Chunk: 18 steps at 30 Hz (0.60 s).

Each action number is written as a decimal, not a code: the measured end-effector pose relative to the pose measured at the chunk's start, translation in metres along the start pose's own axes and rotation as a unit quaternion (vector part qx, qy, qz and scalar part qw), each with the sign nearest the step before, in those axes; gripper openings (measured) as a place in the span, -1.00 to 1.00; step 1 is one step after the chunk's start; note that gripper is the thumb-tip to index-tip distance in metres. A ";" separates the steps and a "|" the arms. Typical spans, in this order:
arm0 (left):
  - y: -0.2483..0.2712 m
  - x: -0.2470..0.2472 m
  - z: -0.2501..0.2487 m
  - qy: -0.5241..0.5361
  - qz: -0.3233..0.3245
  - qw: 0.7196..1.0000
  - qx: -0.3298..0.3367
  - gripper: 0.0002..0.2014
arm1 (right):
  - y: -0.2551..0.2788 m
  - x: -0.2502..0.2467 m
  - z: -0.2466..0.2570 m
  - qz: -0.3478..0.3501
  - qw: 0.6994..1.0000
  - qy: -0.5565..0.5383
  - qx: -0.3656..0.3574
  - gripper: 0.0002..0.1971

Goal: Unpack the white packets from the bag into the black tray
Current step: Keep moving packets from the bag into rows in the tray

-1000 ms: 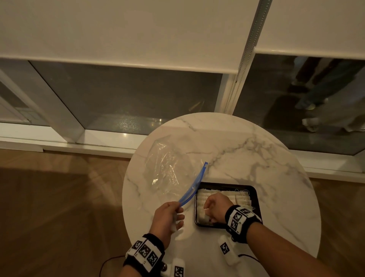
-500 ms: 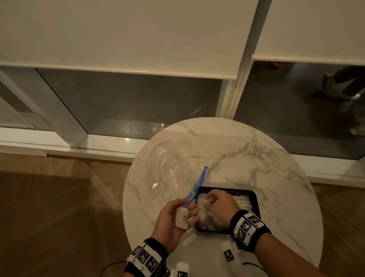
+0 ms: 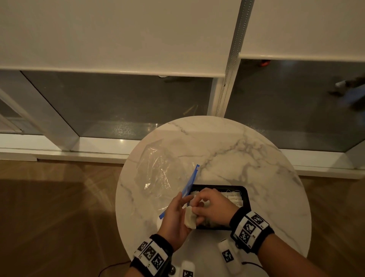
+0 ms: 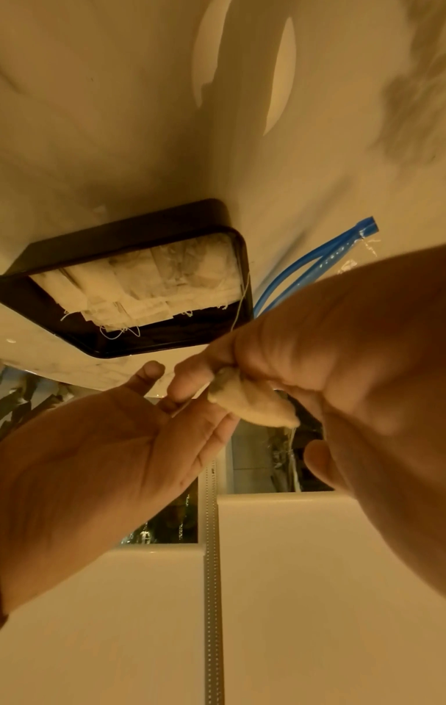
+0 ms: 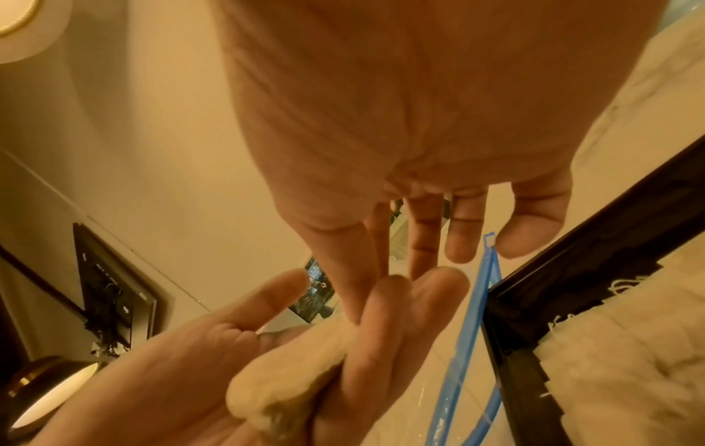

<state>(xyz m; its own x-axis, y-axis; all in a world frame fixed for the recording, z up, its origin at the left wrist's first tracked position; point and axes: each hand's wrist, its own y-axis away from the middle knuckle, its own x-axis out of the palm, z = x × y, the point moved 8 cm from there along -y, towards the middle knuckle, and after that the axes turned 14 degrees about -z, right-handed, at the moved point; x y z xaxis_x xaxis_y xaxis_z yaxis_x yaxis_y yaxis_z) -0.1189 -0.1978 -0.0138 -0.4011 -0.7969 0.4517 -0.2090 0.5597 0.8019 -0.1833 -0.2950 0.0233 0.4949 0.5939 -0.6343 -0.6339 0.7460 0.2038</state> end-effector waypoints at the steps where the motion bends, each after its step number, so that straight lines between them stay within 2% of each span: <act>1: -0.002 0.001 0.001 -0.009 0.003 1.000 0.001 -0.41 | 0.002 -0.001 0.003 0.003 1.000 -0.023 0.005 -0.97; 4: -0.002 0.006 0.003 -0.027 0.017 1.000 0.002 -0.44 | 0.005 -0.006 0.006 0.014 0.996 -0.082 0.027 -0.97; 6: -0.008 -0.002 0.000 -0.084 -0.018 0.996 0.034 -0.49 | 0.003 -0.019 -0.002 -0.016 0.996 -0.080 0.037 -0.95; 7: -0.012 -0.009 -0.005 -0.132 -0.055 0.987 0.066 -0.52 | 0.000 -0.028 -0.009 -0.042 0.995 -0.081 0.044 -0.92; 9: -0.018 -0.024 -0.017 -0.207 -0.119 0.962 0.129 -0.63 | -0.003 -0.045 -0.023 -0.100 0.989 -0.090 0.067 -0.90; 11: -0.023 -0.034 -0.027 -0.237 -0.153 0.943 0.174 -0.76 | -0.005 -0.056 -0.032 -0.129 0.986 -0.078 0.076 -0.90; 15: -0.033 -0.043 -0.032 -0.328 -0.171 0.895 0.251 -0.89 | -0.007 -0.055 -0.045 -0.094 0.984 -0.092 0.120 -0.91; 18: -0.036 -0.034 -0.031 -0.438 -0.156 0.824 0.323 -0.89 | -0.010 -0.048 -0.056 -0.071 0.985 -0.066 0.144 -0.96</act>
<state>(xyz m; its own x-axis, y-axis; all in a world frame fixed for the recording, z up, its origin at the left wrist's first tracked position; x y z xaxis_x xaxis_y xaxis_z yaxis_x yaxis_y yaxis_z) -0.0702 -0.1974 -0.0457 -0.6684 -0.6138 -0.4201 -0.7421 0.5878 0.3221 -0.2335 -0.3481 0.0101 0.6511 0.4977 -0.5731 -0.3671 0.8673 0.3362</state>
